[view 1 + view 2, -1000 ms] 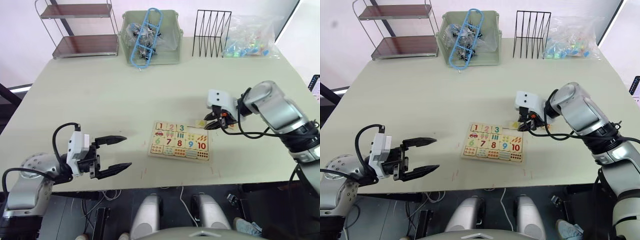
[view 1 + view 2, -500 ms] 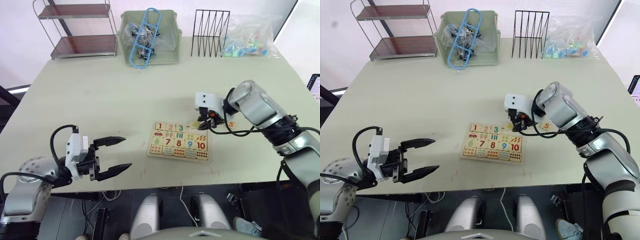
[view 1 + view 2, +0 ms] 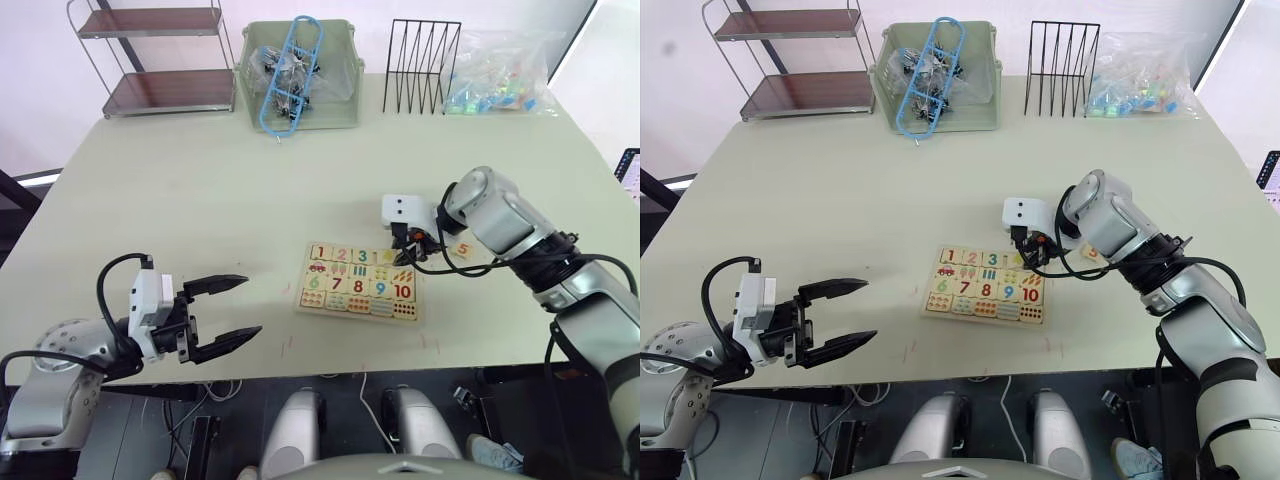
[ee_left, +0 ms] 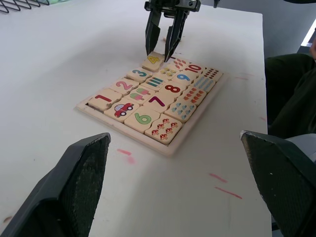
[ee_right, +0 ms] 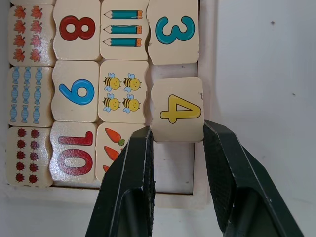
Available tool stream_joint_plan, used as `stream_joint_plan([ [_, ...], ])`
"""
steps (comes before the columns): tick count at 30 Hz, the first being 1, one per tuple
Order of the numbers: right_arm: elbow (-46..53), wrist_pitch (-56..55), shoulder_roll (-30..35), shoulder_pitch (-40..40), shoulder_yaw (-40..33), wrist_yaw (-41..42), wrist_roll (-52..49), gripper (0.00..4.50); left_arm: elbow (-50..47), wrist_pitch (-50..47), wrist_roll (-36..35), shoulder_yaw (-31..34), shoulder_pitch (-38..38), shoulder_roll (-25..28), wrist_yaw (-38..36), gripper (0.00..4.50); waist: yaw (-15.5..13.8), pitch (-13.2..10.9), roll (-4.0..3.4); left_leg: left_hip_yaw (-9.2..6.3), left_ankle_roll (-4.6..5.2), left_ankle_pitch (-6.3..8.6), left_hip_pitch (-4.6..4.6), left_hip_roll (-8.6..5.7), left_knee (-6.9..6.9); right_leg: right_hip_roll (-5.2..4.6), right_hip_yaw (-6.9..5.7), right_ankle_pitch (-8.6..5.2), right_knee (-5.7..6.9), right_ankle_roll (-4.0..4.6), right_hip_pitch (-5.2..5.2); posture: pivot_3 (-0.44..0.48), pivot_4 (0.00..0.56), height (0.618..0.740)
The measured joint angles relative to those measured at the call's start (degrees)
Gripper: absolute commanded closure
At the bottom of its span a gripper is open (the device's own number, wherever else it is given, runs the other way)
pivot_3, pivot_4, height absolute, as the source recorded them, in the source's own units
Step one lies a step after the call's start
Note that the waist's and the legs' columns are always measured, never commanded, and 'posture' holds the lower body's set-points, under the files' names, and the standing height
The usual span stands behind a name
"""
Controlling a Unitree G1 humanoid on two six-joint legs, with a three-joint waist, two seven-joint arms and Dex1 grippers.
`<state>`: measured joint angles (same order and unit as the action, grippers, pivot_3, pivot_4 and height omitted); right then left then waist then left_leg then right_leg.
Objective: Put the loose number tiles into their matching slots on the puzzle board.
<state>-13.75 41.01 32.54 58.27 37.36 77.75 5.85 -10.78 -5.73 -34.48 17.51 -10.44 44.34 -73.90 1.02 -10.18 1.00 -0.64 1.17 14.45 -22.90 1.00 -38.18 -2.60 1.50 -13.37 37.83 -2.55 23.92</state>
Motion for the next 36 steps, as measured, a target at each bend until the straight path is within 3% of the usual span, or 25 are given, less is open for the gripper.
stream_joint_plan([
  [36,-0.09,0.09,-1.77,-0.05,-0.07,-0.16,0.1,3.63,-1.12,-0.08,-0.02,-0.01,0.03,-0.04,0.39,0.0,0.14,0.0,-0.01,-0.07,0.0,0.0,0.01,0.0,0.04,0.0,0.0,-0.02,-0.01,0.04,0.01,0.0,0.15,0.74],
])
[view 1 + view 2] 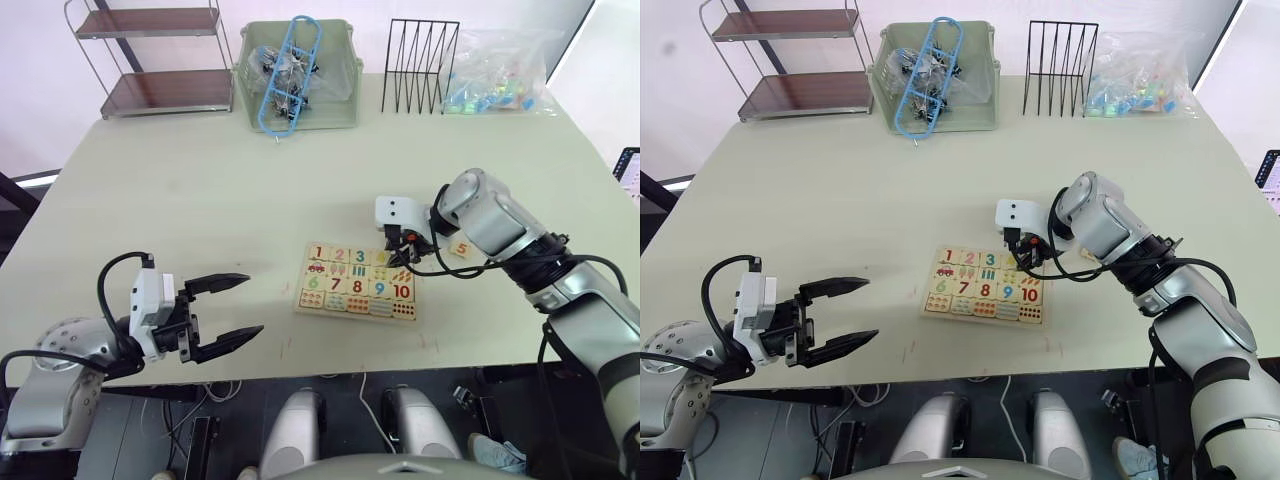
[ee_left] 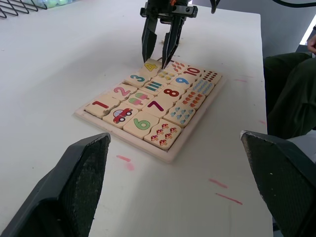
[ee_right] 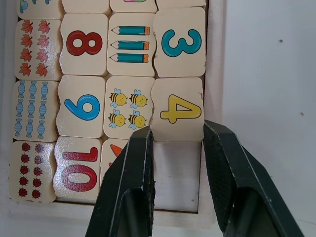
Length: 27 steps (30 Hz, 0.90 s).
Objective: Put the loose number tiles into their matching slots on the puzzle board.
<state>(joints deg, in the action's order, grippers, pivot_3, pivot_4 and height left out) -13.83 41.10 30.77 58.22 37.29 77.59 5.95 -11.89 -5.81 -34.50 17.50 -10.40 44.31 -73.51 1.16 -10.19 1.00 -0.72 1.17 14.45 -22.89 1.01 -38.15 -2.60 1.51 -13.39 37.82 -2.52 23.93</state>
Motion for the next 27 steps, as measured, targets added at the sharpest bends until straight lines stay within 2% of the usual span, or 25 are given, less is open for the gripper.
stream_joint_plan([
  [18,0.52,-0.15,0.55,-0.57,-0.26,-0.06,0.0,3.63,0.0,-0.01,0.0,-0.08,0.65,-0.07,-0.08,0.0,-0.04,0.0,0.0,-0.04,0.0,0.0,0.0,0.0,0.04,-0.01,0.0,0.0,-0.03,0.0,0.0,0.0,0.15,0.74],
  [19,0.56,-0.26,0.58,-0.61,-0.26,0.01,0.01,2.6,0.0,-0.01,0.0,-0.09,0.76,-0.1,-0.09,0.0,-0.05,0.0,0.0,-0.03,0.0,0.0,0.0,0.0,0.04,-0.01,0.0,0.0,-0.04,0.0,0.0,0.0,0.15,0.74],
  [20,0.58,-0.39,0.6,-0.92,-0.25,0.12,0.01,2.1,0.0,-0.01,0.0,-0.1,0.94,-0.18,-0.1,0.0,-0.06,0.0,0.0,-0.03,0.0,0.0,0.0,0.0,0.04,0.0,-0.01,0.0,-0.05,0.0,0.0,0.0,0.15,0.74],
  [21,0.68,-0.58,0.65,-1.07,-0.3,0.32,-0.09,1.79,0.0,-0.01,0.01,-0.1,0.97,-0.23,-0.11,0.0,-0.06,0.0,0.0,-0.03,0.0,0.0,0.0,0.0,0.05,-0.01,0.0,0.0,-0.05,0.0,0.0,0.0,0.15,0.74],
  [24,0.95,-1.03,0.72,-1.25,-0.28,0.62,-0.06,0.17,0.01,-0.02,0.01,-0.14,1.13,-0.31,-0.19,0.0,-0.01,0.0,0.0,-0.03,0.0,0.0,0.0,0.0,0.05,0.0,0.0,0.0,-0.04,0.0,0.0,0.0,0.15,0.74],
  [27,0.96,-1.18,0.92,-1.65,-0.28,0.69,-0.04,0.07,0.01,-0.02,0.01,-0.15,1.14,-0.33,-0.3,0.0,-0.01,0.0,0.0,-0.03,0.0,0.0,0.0,0.0,0.06,0.0,0.0,0.0,-0.04,0.0,0.0,0.0,0.15,0.74],
])
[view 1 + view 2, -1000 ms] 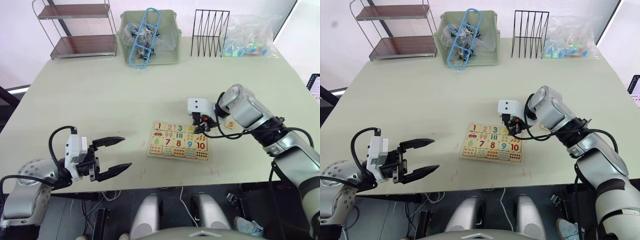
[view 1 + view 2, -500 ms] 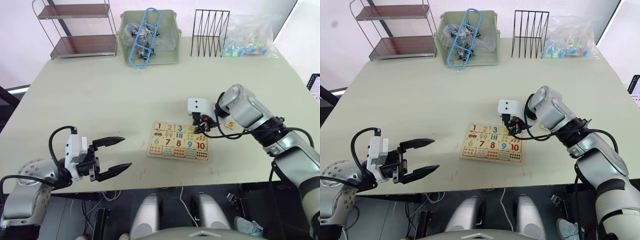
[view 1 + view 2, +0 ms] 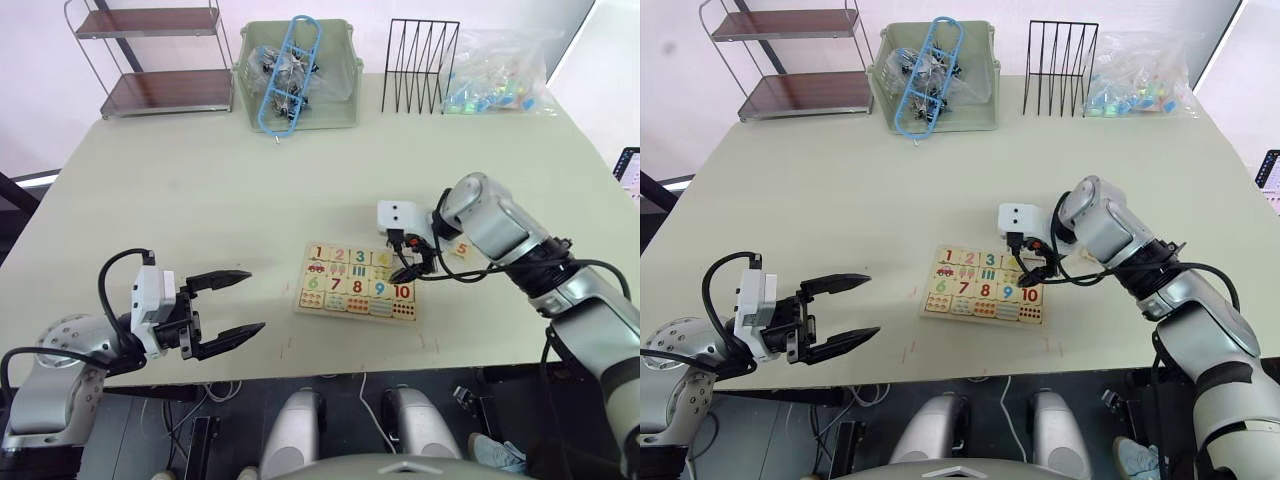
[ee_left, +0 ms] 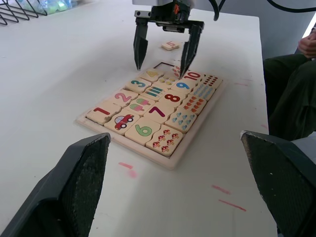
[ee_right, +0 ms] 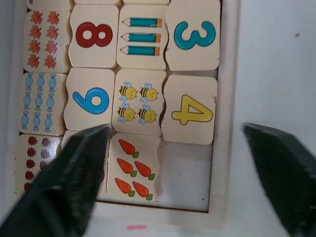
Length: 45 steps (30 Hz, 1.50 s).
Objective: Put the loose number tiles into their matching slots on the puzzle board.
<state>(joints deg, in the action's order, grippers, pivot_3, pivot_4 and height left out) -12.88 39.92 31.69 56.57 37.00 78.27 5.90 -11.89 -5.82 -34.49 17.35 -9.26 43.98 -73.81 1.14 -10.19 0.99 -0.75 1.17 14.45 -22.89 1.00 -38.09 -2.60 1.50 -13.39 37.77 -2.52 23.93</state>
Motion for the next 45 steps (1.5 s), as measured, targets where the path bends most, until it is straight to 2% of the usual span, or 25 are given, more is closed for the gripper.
stream_joint_plan([
  [8,0.18,-0.2,1.21,-0.06,-0.69,0.61,-0.87,0.07,0.0,-0.02,0.02,-0.02,0.09,-0.17,-0.14,0.0,-0.03,-0.01,-0.01,0.0,0.0,0.0,-0.01,0.0,0.01,-0.01,0.0,0.0,-0.02,0.0,0.0,0.0,0.15,0.74],
  [12,1.87,-0.21,2.34,-0.66,-4.75,0.59,-3.19,0.07,0.0,-0.03,0.08,-0.15,0.1,-0.56,0.0,0.0,-0.09,-0.01,0.0,-0.01,0.0,0.0,-0.01,0.0,0.02,-0.01,0.0,0.0,-0.03,0.0,0.0,0.0,0.15,0.74],
  [19,4.75,-1.84,2.74,-6.52,-13.36,-2.06,-8.94,0.07,0.03,-0.03,0.24,-0.65,0.36,-0.85,0.32,0.0,-0.16,-0.01,0.0,0.01,0.0,0.0,-0.01,0.0,0.04,-0.01,0.0,0.01,-0.05,-0.02,-0.01,0.0,0.15,0.74],
  [21,5.12,-3.21,1.82,-8.12,-16.12,-3.91,-10.48,0.71,0.06,-0.03,0.42,-0.78,0.51,-0.85,0.31,0.0,-0.14,-0.01,0.01,0.02,0.0,0.0,-0.01,0.0,0.04,0.0,0.01,0.01,-0.05,-0.02,-0.01,0.0,0.15,0.74],
  [23,5.29,-5.42,0.41,-9.94,-18.87,-5.56,-12.31,1.64,0.09,-0.03,0.53,-1.3,0.91,-0.85,0.29,0.0,-0.1,-0.01,0.01,0.08,0.0,0.0,-0.01,0.0,0.04,0.01,0.02,0.02,-0.04,-0.03,-0.01,0.0,0.15,0.74],
  [24,5.38,-6.58,-0.33,-10.92,-20.02,-6.42,-13.26,2.25,0.13,-0.03,0.53,-1.57,1.22,-0.85,0.28,0.0,-0.11,-0.01,0.01,0.12,0.0,0.0,-0.01,0.0,0.04,0.02,0.01,0.02,-0.04,-0.04,-0.01,0.0,0.15,0.74],
  [25,5.46,-6.9,-0.59,-11.24,-20.27,-6.73,-13.49,2.43,0.13,-0.03,0.53,-1.63,1.26,-0.85,0.28,0.0,-0.11,-0.01,0.01,0.12,0.0,0.0,-0.01,0.0,0.04,0.02,0.0,0.02,-0.04,-0.04,-0.01,0.0,0.15,0.74],
  [28,5.72,-10.24,-1.99,-14.2,-22.4,-9.22,-15.07,4.01,0.21,-0.03,0.56,-1.79,1.49,-0.85,0.27,0.0,-0.15,-0.01,0.01,0.13,0.0,0.0,-0.01,0.0,0.05,0.01,0.01,0.02,-0.05,-0.04,-0.01,0.0,0.15,0.74],
  [29,5.73,-11.2,-2.46,-15.01,-22.91,-9.97,-15.44,4.34,0.23,-0.02,0.56,-1.8,1.51,-0.85,0.27,0.0,-0.15,-0.01,0.01,0.14,0.0,0.0,-0.01,0.0,0.05,0.01,0.0,0.02,-0.06,-0.04,-0.02,0.0,0.15,0.74],
  [36,5.1,-18.7,-5.07,-19.95,-24.28,-13.15,-16.09,4.43,0.28,0.03,0.59,-1.82,1.64,-0.85,0.26,0.0,-0.14,-0.01,0.01,0.17,0.0,0.0,-0.01,0.0,0.04,0.02,0.0,0.02,-0.04,-0.04,-0.02,0.0,0.15,0.74],
  [45,1.95,-22.96,-5.26,-21.85,-23.85,-14.69,-14.79,4.43,0.3,0.04,0.63,-1.83,1.69,-0.85,0.27,0.0,-0.13,-0.01,0.01,0.21,0.0,0.0,-0.01,0.0,0.04,0.03,0.0,0.02,-0.04,-0.04,-0.02,0.0,0.15,0.74],
])
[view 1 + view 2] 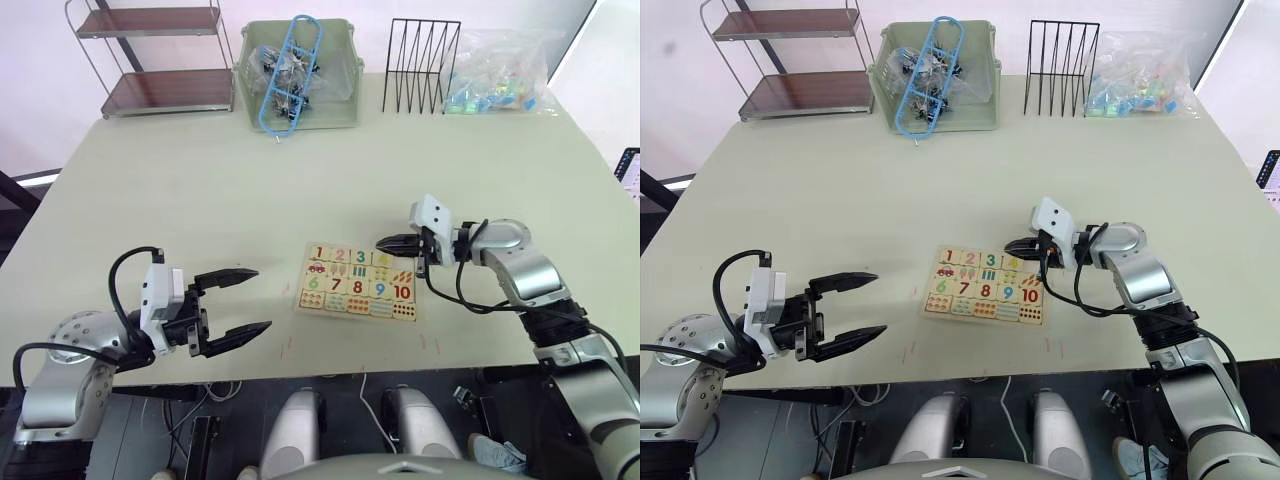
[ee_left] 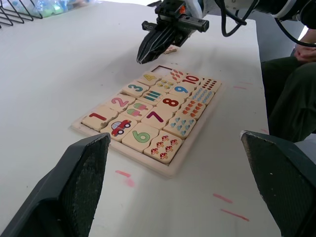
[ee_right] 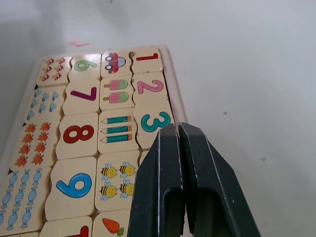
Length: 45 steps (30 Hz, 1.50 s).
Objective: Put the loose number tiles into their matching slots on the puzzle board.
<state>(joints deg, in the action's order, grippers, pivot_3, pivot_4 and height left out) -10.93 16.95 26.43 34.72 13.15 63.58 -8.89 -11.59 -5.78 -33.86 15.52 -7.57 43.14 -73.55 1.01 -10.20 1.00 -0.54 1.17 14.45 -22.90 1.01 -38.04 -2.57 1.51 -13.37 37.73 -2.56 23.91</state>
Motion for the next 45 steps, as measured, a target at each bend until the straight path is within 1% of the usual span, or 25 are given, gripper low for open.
stream_joint_plan([
  [10,-2.18,-0.69,0.14,-1.42,2.63,-0.35,2.16,4.43,0.0,-0.01,0.05,-0.02,0.08,0.0,0.04,0.0,-0.02,0.01,0.01,0.01,0.0,0.0,0.05,0.0,-0.01,0.0,0.01,0.0,0.0,0.0,-0.04,0.0,0.15,0.74],
  [20,-0.17,0.42,0.15,-3.09,1.32,-1.69,0.76,4.43,0.0,0.02,1.1,-0.03,-0.58,0.0,1.21,0.0,-0.07,0.01,0.02,-0.01,0.0,0.0,0.07,0.0,-0.02,0.0,0.0,0.0,0.0,0.0,-0.08,0.0,0.15,0.74],
  [23,2.27,1.22,0.03,-4.98,-1.29,-2.97,-1.33,4.43,0.0,0.02,1.41,-0.02,-1.19,-0.18,2.51,0.0,-0.14,0.01,0.01,-0.04,0.0,0.0,0.05,0.0,-0.01,-0.01,0.0,0.0,0.0,-0.01,-0.07,0.0,0.15,0.74],
  [27,7.76,1.2,0.56,-9.5,-6.49,-5.12,-4.66,4.43,0.0,-0.06,2.46,0.1,-2.26,-1.12,5.4,0.0,-0.23,0.01,0.02,-0.07,0.0,0.0,0.04,0.0,-0.01,-0.01,-0.01,0.0,-0.01,-0.01,-0.08,0.0,0.15,0.74],
  [28,9.35,0.45,0.68,-11.37,-8.3,-6.36,-5.6,4.43,0.25,0.0,3.36,0.14,-2.35,-1.43,7.1,0.0,-0.2,0.01,0.02,-0.03,0.0,0.0,0.05,0.0,-0.01,-0.01,0.0,-0.01,0.0,0.0,-0.08,0.0,0.15,0.74],
  [30,10.28,0.03,0.64,-12.46,-9.44,-6.66,-6.41,4.43,0.79,0.23,3.78,0.22,-2.13,-1.78,7.96,0.0,-0.17,0.01,0.01,-0.03,0.0,0.0,0.06,0.0,-0.02,0.0,0.01,-0.02,0.01,0.02,-0.08,0.0,0.15,0.74],
  [34,14.9,-2.09,0.71,-21.0,-16.54,-8.61,-11.02,4.43,3.16,0.71,5.14,0.83,-3.14,-3.62,11.78,0.0,-0.35,0.02,0.03,-0.04,0.0,0.0,0.01,0.0,0.0,-0.01,-0.03,-0.01,-0.04,-0.02,-0.09,0.0,0.15,0.74],
  [36,15.84,-2.29,0.72,-23.15,-18.6,-9.63,-12.14,4.43,3.82,0.18,5.09,1.05,-3.95,-3.83,12.41,0.0,-0.19,0.02,0.03,-0.03,0.0,0.0,0.02,0.0,0.0,-0.02,0.04,0.0,-0.04,-0.04,-0.07,0.0,0.15,0.74],
  [40,21.3,-3.5,0.62,-30.43,-23.06,-11.8,-14.94,4.43,3.77,-1.25,4.14,3.18,-4.8,-4.69,14.65,0.0,-0.23,0.02,0.05,-0.05,0.0,0.0,0.09,0.02,-0.01,-0.01,0.03,-0.04,-0.01,-0.01,-0.11,0.0,0.15,0.74],
  [41,21.96,-3.57,0.64,-31.98,-23.83,-12.29,-15.41,3.9,3.78,-1.49,3.88,3.66,-5.18,-4.82,15.11,0.0,-0.21,0.02,0.05,-0.04,0.0,0.0,0.1,0.03,-0.01,0.0,0.03,-0.06,-0.01,0.02,-0.1,0.0,0.15,0.74],
  [42,22.87,-3.68,0.62,-33.92,-24.98,-12.96,-16.09,3.58,3.62,-1.53,3.78,4.08,-5.47,-5.13,15.44,0.0,-0.24,0.03,0.04,-0.04,0.0,0.0,0.1,0.03,-0.01,-0.01,0.04,-0.07,-0.01,0.03,-0.11,0.0,0.15,0.74],
  [45,24.02,-5.3,0.8,-39.65,-29.75,-14.15,-17.4,2.09,3.27,-1.72,3.34,4.68,-7.34,-5.89,16.61,0.0,-0.29,0.03,0.04,-0.04,0.0,0.0,0.09,0.02,-0.01,-0.03,0.07,-0.07,-0.03,0.03,-0.11,0.0,0.15,0.74],
])
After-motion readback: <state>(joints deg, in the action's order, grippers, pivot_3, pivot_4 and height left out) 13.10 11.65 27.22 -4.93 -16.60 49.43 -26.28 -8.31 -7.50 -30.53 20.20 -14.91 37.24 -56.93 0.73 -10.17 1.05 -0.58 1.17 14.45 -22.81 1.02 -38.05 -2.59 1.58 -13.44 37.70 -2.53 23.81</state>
